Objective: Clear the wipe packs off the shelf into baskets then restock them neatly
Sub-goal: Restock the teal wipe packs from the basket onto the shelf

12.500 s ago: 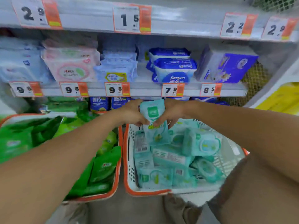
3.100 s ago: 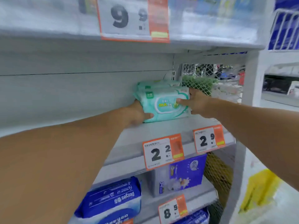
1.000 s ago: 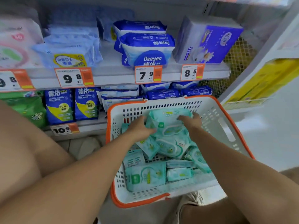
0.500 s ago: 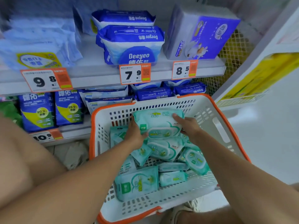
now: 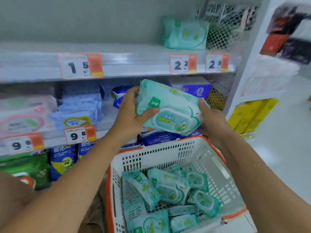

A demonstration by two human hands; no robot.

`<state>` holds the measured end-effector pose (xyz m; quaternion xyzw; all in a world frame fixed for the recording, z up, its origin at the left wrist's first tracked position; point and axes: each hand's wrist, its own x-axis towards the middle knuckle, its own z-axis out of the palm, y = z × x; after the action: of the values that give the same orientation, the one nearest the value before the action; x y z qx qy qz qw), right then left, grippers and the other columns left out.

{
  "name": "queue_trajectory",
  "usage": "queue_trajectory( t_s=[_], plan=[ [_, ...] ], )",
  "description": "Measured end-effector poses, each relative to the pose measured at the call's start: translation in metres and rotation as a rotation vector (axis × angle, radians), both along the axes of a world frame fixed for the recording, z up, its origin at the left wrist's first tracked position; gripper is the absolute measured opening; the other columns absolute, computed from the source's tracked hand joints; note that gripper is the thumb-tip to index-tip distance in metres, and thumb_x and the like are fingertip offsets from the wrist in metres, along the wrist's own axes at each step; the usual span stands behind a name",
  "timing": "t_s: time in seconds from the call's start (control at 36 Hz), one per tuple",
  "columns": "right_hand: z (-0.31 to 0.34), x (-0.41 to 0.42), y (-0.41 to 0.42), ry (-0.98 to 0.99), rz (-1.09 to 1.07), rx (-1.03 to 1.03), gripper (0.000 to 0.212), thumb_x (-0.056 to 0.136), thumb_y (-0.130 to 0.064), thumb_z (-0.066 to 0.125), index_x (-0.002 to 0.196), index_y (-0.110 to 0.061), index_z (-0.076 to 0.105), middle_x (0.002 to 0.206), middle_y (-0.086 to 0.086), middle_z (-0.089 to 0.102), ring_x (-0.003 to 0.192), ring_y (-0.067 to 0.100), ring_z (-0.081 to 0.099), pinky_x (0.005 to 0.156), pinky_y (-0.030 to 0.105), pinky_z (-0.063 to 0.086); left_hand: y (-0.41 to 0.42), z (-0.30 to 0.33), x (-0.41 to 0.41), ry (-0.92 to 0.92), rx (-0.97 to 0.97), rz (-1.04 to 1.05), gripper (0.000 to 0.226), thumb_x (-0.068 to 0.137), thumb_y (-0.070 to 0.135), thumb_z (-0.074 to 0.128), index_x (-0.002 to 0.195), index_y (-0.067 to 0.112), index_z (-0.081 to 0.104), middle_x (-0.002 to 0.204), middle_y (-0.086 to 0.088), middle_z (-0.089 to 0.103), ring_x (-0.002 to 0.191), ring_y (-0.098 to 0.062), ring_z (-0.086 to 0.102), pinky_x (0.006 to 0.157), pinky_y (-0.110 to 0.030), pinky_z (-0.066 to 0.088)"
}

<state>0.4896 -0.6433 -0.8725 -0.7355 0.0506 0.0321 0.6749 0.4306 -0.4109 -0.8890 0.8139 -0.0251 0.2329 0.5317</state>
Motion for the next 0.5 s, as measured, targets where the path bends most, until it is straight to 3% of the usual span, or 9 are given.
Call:
queue_trajectory(
  t_s=[0.06, 0.11, 0.19, 0.25, 0.36, 0.44, 0.5],
  plan=[
    [0.032, -0.013, 0.004, -0.039, 0.159, 0.213, 0.050, 0.093, -0.061, 0.052, 0.115, -0.019, 0.070, 0.112, 0.002, 0.074, 0.105, 0.026, 0.070, 0.094, 0.056, 0.054, -0.009, 0.031, -0.007, -0.053, -0.059, -0.054, 0.068, 0.083, 0.036, 0.072, 0.133, 0.025, 0.028, 0.121, 0.014, 0.051, 0.106, 0.006, 0.059, 0.092, -0.020, 0.050],
    [0.058, -0.028, 0.003, -0.092, 0.319, 0.313, 0.051, 0.089, -0.054, 0.060, 0.129, -0.024, 0.065, 0.125, 0.003, 0.071, 0.114, 0.025, 0.067, 0.093, 0.052, 0.054, -0.016, 0.046, -0.010, -0.092, -0.082, -0.061, 0.058, 0.093, 0.023, 0.067, 0.133, 0.021, 0.026, 0.116, 0.019, 0.052, 0.092, 0.017, 0.059, 0.078, -0.008, 0.048],
    [0.076, -0.039, -0.004, -0.260, 0.441, 0.281, 0.054, 0.080, -0.008, 0.071, 0.132, -0.017, 0.059, 0.122, 0.005, 0.072, 0.107, 0.025, 0.071, 0.082, 0.045, 0.061, -0.020, 0.062, -0.019, -0.077, -0.155, -0.080, 0.047, 0.096, 0.023, 0.059, 0.134, 0.019, 0.032, 0.113, 0.017, 0.057, 0.088, 0.015, 0.060, 0.069, -0.006, 0.048],
    [0.079, -0.040, -0.005, -0.322, 0.479, 0.250, 0.063, 0.079, 0.010, 0.069, 0.136, -0.013, 0.055, 0.124, 0.008, 0.071, 0.109, 0.026, 0.070, 0.080, 0.039, 0.061, -0.020, 0.071, -0.023, -0.045, -0.172, -0.100, 0.040, 0.096, 0.029, 0.058, 0.128, 0.026, 0.036, 0.115, 0.015, 0.060, 0.092, 0.009, 0.062, 0.068, -0.007, 0.049],
    [0.082, -0.029, -0.005, -0.359, 0.476, 0.248, 0.065, 0.078, 0.007, 0.074, 0.137, -0.012, 0.054, 0.126, 0.009, 0.070, 0.113, 0.029, 0.068, 0.088, 0.044, 0.059, -0.018, 0.089, -0.019, -0.004, -0.137, -0.151, 0.050, 0.090, 0.039, 0.057, 0.134, 0.029, 0.034, 0.118, 0.018, 0.061, 0.093, 0.017, 0.060, 0.080, -0.009, 0.052],
    [0.097, -0.004, -0.007, -0.396, 0.432, 0.205, 0.065, 0.072, -0.002, 0.081, 0.132, -0.008, 0.058, 0.122, 0.010, 0.071, 0.110, 0.031, 0.069, 0.090, 0.050, 0.058, -0.010, 0.111, -0.001, 0.032, -0.015, -0.214, 0.068, 0.081, 0.039, 0.067, 0.135, 0.027, 0.028, 0.117, 0.024, 0.057, 0.088, 0.024, 0.058, 0.074, -0.003, 0.048],
    [0.116, 0.018, -0.008, -0.427, 0.416, 0.193, 0.066, 0.067, -0.008, 0.083, 0.128, -0.005, 0.060, 0.120, 0.012, 0.072, 0.109, 0.033, 0.070, 0.087, 0.048, 0.059, 0.003, 0.137, 0.026, 0.048, 0.104, -0.224, 0.080, 0.071, 0.046, 0.077, 0.135, 0.024, 0.033, 0.120, 0.021, 0.060, 0.098, 0.018, 0.060, 0.085, -0.011, 0.052]
  ],
)
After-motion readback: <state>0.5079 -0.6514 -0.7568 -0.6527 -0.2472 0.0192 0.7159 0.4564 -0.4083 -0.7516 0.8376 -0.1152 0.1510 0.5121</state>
